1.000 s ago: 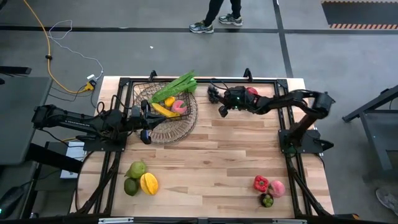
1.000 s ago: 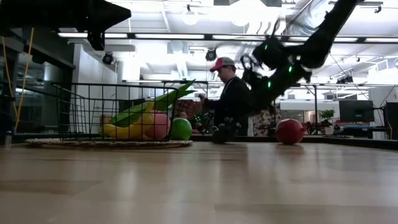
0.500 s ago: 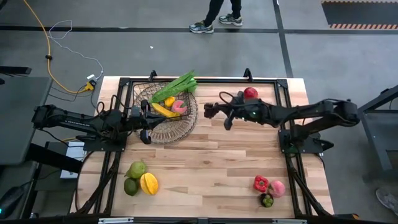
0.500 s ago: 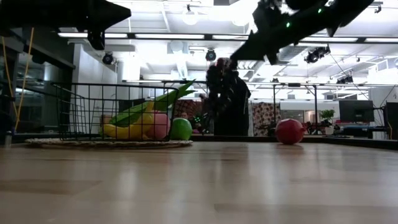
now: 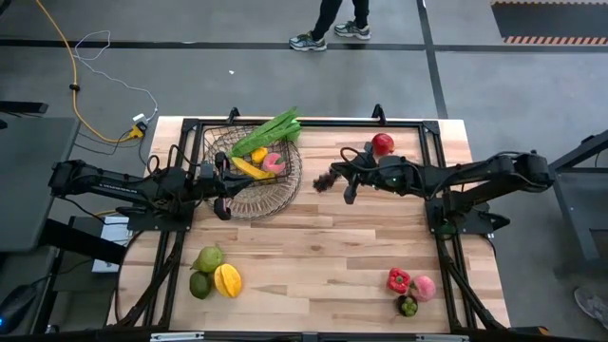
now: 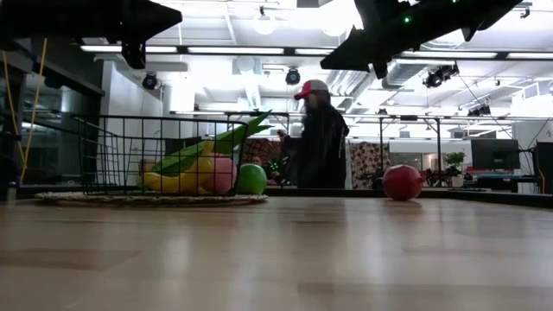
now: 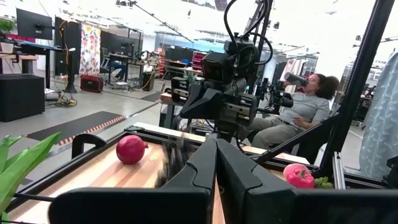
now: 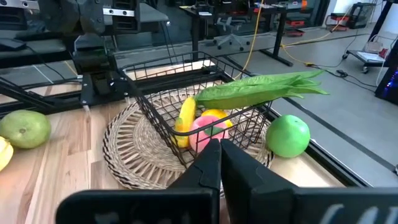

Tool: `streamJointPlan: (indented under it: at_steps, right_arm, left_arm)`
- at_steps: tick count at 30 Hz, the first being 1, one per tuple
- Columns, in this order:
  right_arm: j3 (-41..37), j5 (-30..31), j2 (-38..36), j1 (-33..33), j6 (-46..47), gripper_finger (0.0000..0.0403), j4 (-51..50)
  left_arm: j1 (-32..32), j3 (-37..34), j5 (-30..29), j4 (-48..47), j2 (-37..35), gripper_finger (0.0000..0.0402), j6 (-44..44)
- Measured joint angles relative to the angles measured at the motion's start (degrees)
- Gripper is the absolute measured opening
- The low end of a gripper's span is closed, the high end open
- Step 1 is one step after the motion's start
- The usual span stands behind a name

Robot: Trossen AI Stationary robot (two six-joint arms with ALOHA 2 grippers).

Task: Build produce basket
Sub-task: Put the black grapes into the wire basket

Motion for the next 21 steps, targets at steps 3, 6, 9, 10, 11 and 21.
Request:
streamJointPlan:
  at_steps: [3, 6, 9, 10, 11, 21]
  right_arm:
    - [0.0, 0.0, 0.0, 0.0, 0.0, 0.0001, 0.0]
    - [0.0, 0.0, 0.0, 0.0, 0.0, 0.0001, 0.0]
    - [0.0, 0.0, 0.0, 0.0, 0.0, 0.0001, -0.1]
    - [0.0, 0.0, 0.0, 0.0, 0.0, 0.0001, -0.4]
    - [0.0, 0.0, 0.0, -0.1, 0.0, 0.0001, -1.1]
    - [0.0, -2.2, 0.1, 0.4, 4.7, 0.0004, -12.4]
  left_arm:
    - [0.0, 0.0, 0.0, 0.0, 0.0, 0.0000, 0.0]
    - [0.0, 0.0, 0.0, 0.0, 0.0, 0.0000, 0.0]
    - [0.0, 0.0, 0.0, 0.0, 0.0, 0.0000, 0.0]
    - [0.0, 0.0, 0.0, 0.0, 0.0, 0.0000, 0.0]
    - [0.0, 0.0, 0.0, 0.0, 0.0, 0.0000, 0.0]
    - [0.0, 0.0, 0.0, -0.1, 0.0, 0.0000, 0.0]
